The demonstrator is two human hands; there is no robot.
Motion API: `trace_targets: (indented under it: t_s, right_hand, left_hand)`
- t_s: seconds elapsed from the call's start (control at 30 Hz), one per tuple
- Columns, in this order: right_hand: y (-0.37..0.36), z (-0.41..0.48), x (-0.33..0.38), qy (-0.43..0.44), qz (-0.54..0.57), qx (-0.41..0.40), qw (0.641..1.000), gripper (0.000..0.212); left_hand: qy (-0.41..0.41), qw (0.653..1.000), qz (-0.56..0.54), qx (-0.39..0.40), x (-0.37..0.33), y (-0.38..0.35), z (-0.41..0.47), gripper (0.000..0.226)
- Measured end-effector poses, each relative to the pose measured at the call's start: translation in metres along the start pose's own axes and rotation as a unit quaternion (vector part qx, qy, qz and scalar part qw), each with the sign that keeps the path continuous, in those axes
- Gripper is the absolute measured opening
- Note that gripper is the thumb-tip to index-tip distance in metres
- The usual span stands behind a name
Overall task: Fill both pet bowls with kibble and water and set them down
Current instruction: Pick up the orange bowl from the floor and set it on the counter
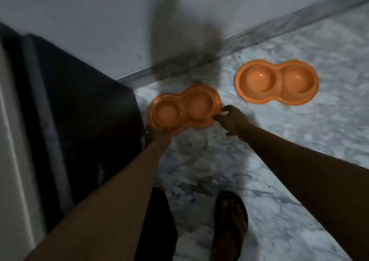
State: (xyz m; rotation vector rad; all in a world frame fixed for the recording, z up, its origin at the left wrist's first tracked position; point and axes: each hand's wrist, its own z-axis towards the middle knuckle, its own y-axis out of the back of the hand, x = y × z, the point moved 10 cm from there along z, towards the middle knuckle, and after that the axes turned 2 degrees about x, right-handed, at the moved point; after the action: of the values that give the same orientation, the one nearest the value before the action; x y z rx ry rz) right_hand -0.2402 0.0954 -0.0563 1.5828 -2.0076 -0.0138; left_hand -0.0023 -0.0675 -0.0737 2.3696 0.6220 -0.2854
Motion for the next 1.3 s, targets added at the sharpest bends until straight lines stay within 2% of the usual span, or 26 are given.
trace_targets:
  t_s: [0.07, 0.17, 0.33, 0.4, 0.5, 0.57, 0.67, 0.77, 0.9, 1.0, 1.13, 1.2, 1.3]
  right_hand:
    - [-0.011, 0.025, -0.005, -0.003, 0.035, -0.045, 0.998, 0.072]
    - [-0.025, 0.051, -0.008, 0.023, 0.031, -0.108, 0.993, 0.064]
    - [-0.017, 0.043, -0.01, 0.046, 0.015, -0.149, 0.988, 0.063]
    - [0.003, 0.018, -0.013, 0.047, 0.03, -0.15, 0.987, 0.072]
    - [0.05, -0.045, -0.009, 0.041, 0.076, -0.165, 0.982, 0.096]
    - [0.092, -0.094, 0.009, 0.057, 0.082, -0.168, 0.981, 0.099]
    - [0.163, -0.191, 0.055, 0.08, 0.085, -0.172, 0.978, 0.091]
    - [0.223, -0.301, 0.092, 0.092, 0.134, -0.179, 0.97, 0.088]
    - [0.27, -0.466, 0.126, 0.135, 0.168, -0.239, 0.947, 0.081]
    - [0.269, -0.598, 0.149, 0.174, 0.197, -0.264, 0.928, 0.071]
    - [0.237, -0.758, 0.182, 0.232, 0.212, -0.297, 0.902, 0.067]
    - [0.21, -0.822, 0.206, 0.26, 0.201, -0.3, 0.896, 0.066]
    - [0.16, -0.886, 0.249, 0.293, 0.185, -0.272, 0.898, 0.066]
  left_hand:
    - [0.0, 1.0, -0.011, -0.011, 0.003, -0.005, 0.018, 0.108]
    - [0.01, 1.0, 0.0, -0.019, 0.008, -0.015, 0.047, 0.077]
    - [0.045, 0.994, -0.036, -0.091, 0.0, -0.003, 0.04, 0.051]
    - [0.038, 0.992, -0.066, -0.098, -0.008, 0.004, 0.011, 0.042]
    - [-0.014, 0.993, -0.076, -0.094, -0.036, 0.024, -0.056, 0.04]
    - [-0.054, 0.989, -0.092, -0.1, -0.063, 0.046, -0.11, 0.045]
    - [-0.128, 0.983, -0.094, -0.097, -0.116, 0.09, -0.206, 0.051]
    - [-0.17, 0.975, -0.107, -0.091, -0.165, 0.14, -0.309, 0.045]
    - [-0.23, 0.96, -0.138, -0.082, -0.204, 0.221, -0.447, 0.042]
    - [-0.279, 0.94, -0.183, -0.068, -0.209, 0.297, -0.544, 0.039]
    - [-0.342, 0.911, -0.219, -0.077, -0.18, 0.413, -0.652, 0.037]
    - [-0.373, 0.892, -0.24, -0.09, -0.157, 0.476, -0.685, 0.039]
    - [-0.377, 0.886, -0.248, -0.108, -0.122, 0.561, -0.708, 0.039]
